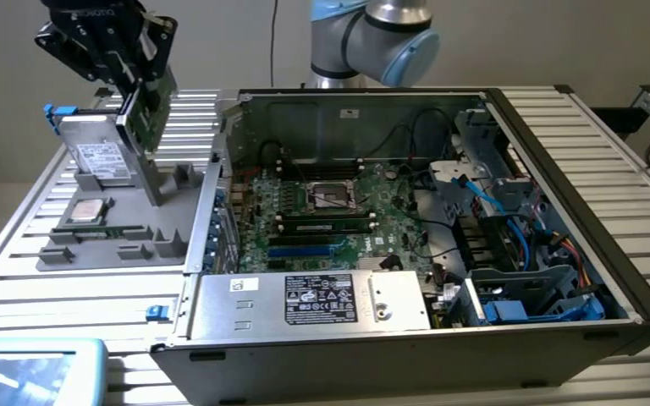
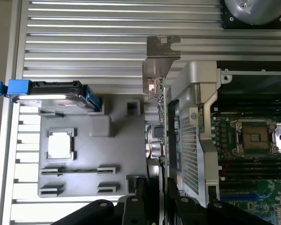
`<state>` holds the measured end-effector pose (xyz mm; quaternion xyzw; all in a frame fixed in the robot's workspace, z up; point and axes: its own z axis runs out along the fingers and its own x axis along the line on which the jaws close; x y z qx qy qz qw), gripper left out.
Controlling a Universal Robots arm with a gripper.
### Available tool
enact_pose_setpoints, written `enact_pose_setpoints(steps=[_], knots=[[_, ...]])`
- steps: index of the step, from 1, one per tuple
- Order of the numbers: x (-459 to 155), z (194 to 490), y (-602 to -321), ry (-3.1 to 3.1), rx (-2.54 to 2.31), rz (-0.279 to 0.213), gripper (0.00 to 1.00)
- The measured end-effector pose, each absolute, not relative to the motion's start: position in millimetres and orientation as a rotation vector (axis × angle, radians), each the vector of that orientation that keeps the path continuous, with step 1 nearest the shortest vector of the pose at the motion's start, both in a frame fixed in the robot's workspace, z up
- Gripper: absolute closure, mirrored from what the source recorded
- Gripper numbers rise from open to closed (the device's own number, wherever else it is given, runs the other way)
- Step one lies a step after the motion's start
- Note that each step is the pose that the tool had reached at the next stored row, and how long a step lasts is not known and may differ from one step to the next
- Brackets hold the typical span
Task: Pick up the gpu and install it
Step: 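Pick up the gpu and move the gpu toward the slot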
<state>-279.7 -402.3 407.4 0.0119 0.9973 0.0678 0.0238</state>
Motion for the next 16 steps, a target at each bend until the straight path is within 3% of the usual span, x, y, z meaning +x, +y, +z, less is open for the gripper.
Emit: enact_pose_setpoints(steps=[16], knots=[[-219,420,-412,3.098,0.039,0.227,0.72]])
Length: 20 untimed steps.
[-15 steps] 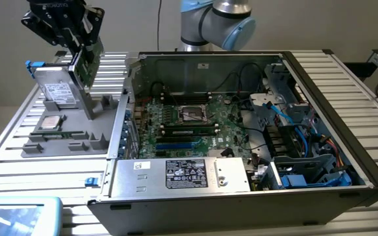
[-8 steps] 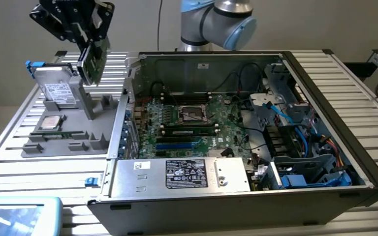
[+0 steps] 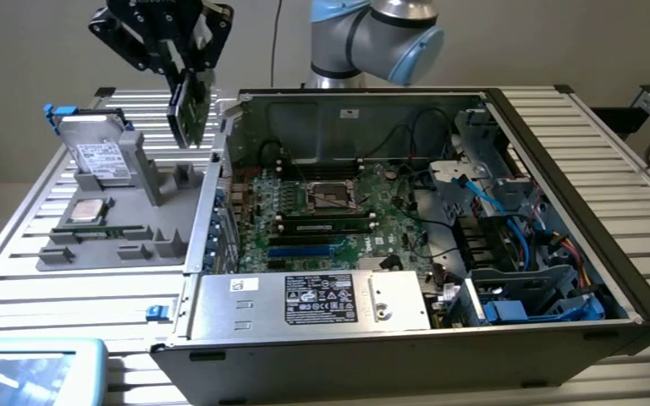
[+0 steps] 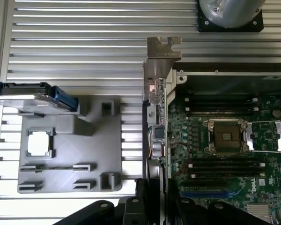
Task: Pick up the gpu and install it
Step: 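Pick up the gpu and move the gpu toward the slot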
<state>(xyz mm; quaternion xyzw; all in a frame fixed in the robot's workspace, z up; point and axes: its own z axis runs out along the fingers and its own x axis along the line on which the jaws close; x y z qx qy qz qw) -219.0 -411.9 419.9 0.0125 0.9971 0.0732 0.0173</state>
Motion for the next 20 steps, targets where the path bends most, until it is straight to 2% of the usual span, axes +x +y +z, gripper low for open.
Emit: enact_pose_setpoints(steps=[20], knots=[[-142,415,-421,3.133,0.044,0.234,0.72]])
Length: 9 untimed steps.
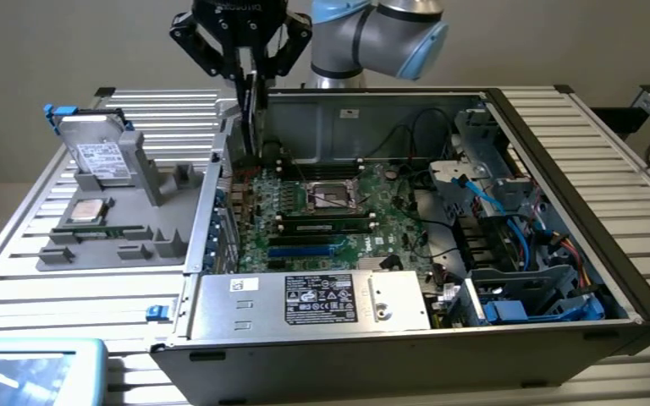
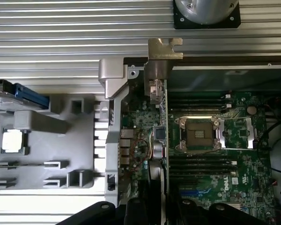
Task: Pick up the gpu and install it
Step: 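Pick up the gpu and move the gpu toward the slot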
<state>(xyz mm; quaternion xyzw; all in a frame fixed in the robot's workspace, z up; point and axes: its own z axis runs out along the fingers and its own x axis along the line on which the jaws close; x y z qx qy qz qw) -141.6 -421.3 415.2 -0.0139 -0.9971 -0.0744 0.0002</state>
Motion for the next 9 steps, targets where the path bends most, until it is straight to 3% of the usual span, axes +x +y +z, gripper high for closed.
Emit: enact_pose_setpoints(steps=[9], knots=[[-110,402,-423,-3.129,-0.044,-0.233,0.72]])
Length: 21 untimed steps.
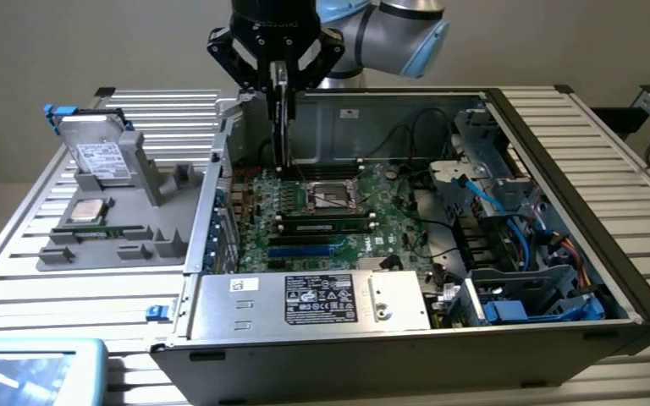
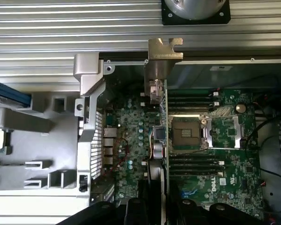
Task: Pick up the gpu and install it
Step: 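Pick up the gpu and move the gpu toward the slot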
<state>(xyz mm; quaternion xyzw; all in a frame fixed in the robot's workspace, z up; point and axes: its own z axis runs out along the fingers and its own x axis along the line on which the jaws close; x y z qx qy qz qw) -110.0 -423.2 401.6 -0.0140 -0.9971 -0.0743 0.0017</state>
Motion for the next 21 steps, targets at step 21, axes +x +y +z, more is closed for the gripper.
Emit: enact_pose_setpoints(steps=[21], knots=[[-46,386,-427,-3.12,-0.045,-0.234,0.72]])
